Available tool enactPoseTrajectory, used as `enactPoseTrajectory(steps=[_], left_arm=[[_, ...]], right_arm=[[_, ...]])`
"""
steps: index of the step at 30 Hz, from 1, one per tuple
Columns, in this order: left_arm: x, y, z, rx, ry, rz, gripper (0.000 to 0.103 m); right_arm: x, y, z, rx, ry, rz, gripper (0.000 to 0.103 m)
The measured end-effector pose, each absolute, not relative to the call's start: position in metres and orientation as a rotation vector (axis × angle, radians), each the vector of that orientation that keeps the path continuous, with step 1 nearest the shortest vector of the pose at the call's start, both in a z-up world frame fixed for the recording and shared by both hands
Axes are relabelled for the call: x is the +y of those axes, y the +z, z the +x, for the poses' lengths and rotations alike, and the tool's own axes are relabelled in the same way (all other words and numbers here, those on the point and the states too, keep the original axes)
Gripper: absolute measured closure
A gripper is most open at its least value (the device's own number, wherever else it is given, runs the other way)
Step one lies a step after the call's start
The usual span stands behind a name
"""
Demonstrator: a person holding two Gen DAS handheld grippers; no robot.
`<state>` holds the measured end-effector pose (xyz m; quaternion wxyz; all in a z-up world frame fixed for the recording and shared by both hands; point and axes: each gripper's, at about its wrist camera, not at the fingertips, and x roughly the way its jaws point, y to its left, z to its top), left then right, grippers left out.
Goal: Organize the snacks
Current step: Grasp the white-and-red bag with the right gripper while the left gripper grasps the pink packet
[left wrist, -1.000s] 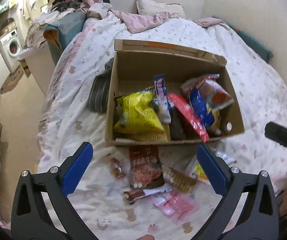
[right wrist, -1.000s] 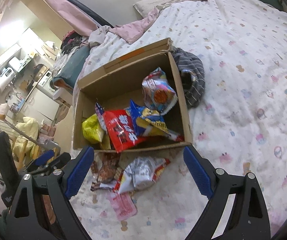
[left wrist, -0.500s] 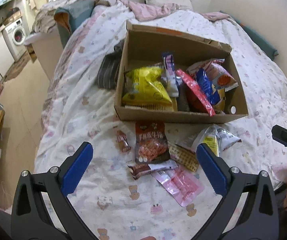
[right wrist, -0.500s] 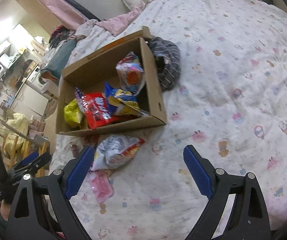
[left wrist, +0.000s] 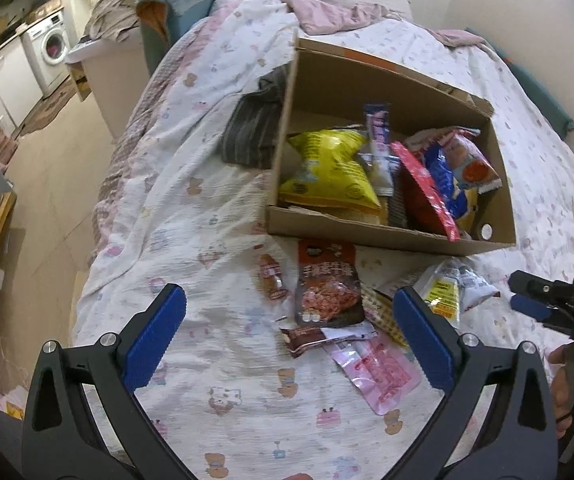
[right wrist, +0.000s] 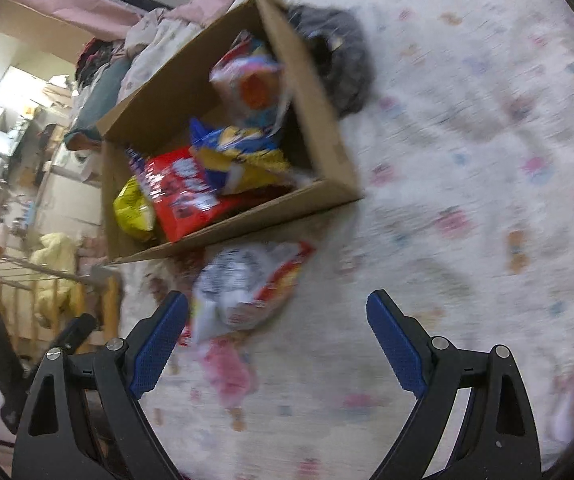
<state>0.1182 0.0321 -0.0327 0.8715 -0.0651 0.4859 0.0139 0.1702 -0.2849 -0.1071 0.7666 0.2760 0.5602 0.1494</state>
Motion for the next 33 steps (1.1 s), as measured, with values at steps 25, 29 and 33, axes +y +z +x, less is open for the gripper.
enactPoseTrajectory(steps=[25,29,33], left_arm=[[0.065,-0.074,0.126,1.147,0.113,-0.216,0.001],[0.042,-0.087,0.134,1.212,0.069,-0.211,0.001],[0.013,-0.097,0.132,1.288,-0.001,-0.261,0.015]], right_arm=[[-0.234,-0.144,0.192,1.38,0.337,0.471,0.063],[-0.251,-0.135,0.18,1.348,0.328,0.485,0.063],[-0.271,-0.129,0.171,1.326,0.313,0.504,0.063]])
